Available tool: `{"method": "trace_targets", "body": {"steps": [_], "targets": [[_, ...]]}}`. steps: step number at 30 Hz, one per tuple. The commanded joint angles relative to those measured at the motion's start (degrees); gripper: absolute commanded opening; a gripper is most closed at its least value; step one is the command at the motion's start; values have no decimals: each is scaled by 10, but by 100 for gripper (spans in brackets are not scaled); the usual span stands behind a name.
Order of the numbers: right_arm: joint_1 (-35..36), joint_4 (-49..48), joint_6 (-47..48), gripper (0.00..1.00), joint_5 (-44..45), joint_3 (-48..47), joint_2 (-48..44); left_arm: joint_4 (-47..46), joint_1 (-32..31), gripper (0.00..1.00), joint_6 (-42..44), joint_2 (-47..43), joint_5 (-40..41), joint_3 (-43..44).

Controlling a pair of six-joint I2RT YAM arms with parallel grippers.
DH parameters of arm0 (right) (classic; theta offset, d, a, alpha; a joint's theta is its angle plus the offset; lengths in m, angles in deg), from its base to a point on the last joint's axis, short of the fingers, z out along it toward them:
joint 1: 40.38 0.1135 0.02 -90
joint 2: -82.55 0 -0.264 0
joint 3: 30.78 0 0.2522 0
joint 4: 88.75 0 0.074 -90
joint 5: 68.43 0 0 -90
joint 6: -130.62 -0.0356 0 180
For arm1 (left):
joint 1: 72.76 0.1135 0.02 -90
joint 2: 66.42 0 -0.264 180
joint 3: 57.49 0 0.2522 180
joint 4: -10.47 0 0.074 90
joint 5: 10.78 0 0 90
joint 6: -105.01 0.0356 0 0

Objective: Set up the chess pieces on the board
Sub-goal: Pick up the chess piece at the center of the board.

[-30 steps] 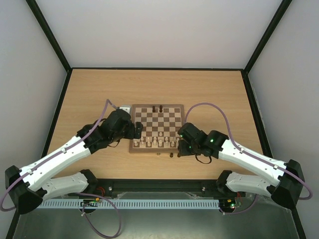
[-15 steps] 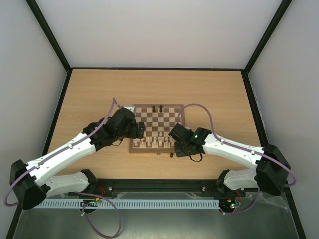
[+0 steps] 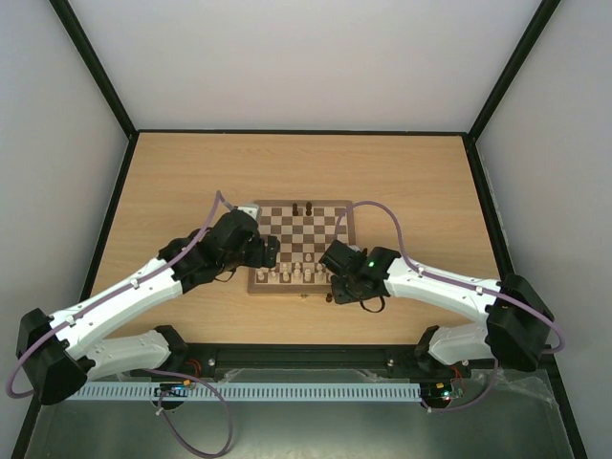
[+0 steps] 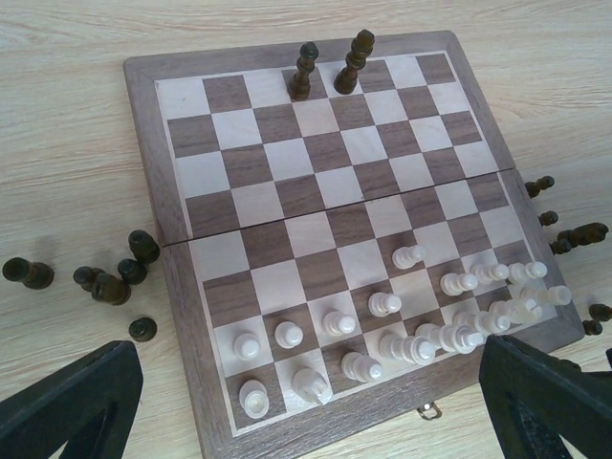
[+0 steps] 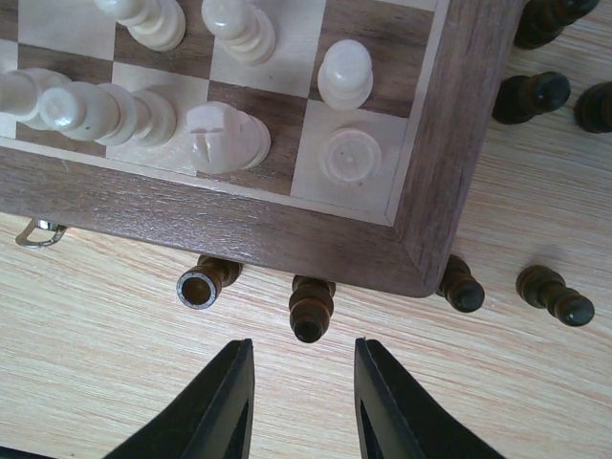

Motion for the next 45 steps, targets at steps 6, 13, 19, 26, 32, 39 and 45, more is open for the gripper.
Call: {"method": "trace_targets", "body": {"steps": [6, 13, 19, 26, 32, 39, 45], "targets": [[7, -4, -10, 28, 9, 13, 21, -4, 2, 99, -1, -30, -1, -12], [7, -17, -6, 28, 9, 14, 42, 6, 2, 100, 2, -36, 1, -9], [7, -20, -7, 27, 16, 11, 63, 10, 2, 99, 5, -37, 2, -8], [7, -17, -6, 21, 19, 9, 79, 5, 2, 100, 5, -37, 1, -11], [7, -8, -4, 8, 22, 1, 77, 1, 2, 99, 7, -31, -1, -10], [18, 119, -5, 7, 38, -86, 12, 2, 3, 99, 10, -30, 1, -12], [18, 207, 18, 9, 85, -211, -2, -8, 10, 99, 14, -28, -3, -17]]}}
